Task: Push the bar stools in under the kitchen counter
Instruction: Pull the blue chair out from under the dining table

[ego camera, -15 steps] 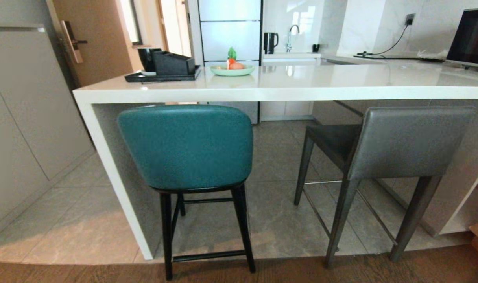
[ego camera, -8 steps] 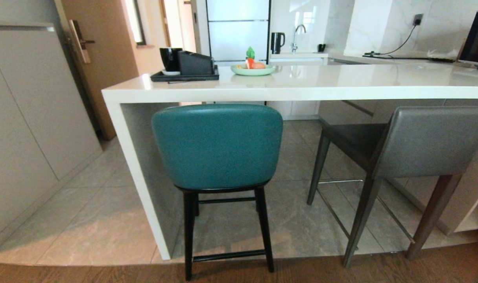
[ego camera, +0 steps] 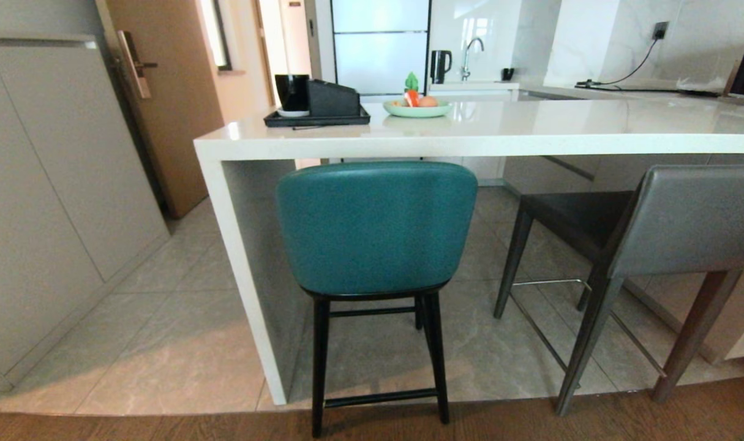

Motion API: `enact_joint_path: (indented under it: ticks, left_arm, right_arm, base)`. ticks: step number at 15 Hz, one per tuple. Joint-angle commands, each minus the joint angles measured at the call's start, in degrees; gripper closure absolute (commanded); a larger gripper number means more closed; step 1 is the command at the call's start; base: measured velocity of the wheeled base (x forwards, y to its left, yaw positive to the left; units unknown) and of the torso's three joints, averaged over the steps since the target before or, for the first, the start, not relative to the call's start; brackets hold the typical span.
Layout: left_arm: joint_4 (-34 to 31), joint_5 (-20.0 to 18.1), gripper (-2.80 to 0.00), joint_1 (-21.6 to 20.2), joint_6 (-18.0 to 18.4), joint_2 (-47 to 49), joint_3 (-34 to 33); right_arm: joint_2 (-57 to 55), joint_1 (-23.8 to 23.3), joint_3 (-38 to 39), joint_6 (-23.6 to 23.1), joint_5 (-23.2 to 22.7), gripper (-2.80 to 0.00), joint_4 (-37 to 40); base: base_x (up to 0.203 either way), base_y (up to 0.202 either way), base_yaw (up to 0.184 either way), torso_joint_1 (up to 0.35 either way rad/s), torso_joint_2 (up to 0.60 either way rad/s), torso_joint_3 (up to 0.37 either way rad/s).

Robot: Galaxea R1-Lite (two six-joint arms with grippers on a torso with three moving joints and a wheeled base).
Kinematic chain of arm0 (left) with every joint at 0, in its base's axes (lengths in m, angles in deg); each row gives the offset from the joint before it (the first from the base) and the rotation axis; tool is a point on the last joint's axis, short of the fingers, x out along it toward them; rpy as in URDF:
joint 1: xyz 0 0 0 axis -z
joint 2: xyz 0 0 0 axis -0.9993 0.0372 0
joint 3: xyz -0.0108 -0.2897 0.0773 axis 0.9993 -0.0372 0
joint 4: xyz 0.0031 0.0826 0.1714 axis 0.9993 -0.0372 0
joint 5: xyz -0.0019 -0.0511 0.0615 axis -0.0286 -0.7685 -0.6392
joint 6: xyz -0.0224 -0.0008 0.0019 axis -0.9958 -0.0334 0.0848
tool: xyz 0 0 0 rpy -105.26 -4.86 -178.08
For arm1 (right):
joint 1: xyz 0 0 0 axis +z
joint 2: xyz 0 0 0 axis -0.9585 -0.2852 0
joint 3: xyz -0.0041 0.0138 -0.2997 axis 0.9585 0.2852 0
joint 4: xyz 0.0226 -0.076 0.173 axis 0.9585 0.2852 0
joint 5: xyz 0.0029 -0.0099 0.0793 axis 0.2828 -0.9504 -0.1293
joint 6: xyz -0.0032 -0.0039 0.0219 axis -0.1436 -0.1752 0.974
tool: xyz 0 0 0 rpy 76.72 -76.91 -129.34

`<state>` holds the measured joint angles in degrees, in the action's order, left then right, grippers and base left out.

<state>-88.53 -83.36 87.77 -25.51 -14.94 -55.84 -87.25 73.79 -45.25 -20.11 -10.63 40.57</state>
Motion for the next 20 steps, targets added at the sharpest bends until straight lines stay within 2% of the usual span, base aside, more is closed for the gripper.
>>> enact_joint_path:
  ticks: [1,4,20]
  left_arm:
    - [0.0,0.0,0.0,-0.1,0.0,0.1,-0.1]
    - [0.0,0.0,0.0,0.0,0.0,0.1,-0.1]
    - [0.0,0.0,0.0,0.0,0.0,0.1,-0.1]
  right_arm:
    - [-0.1,0.0,0.3,0.0,0.0,0.0,0.0]
    - [-0.1,0.0,0.3,0.0,0.0,0.0,0.0]
    - [-0.1,0.0,0.3,0.0,0.0,0.0,0.0]
  base:
    - [0.0,0.0,0.0,0.0,0.0,0.0]
    - [0.069,-0.001,0.002,-0.001,0.0,0.002]
    - [0.194,0.0,0.001,0.002,0.0,0.001]
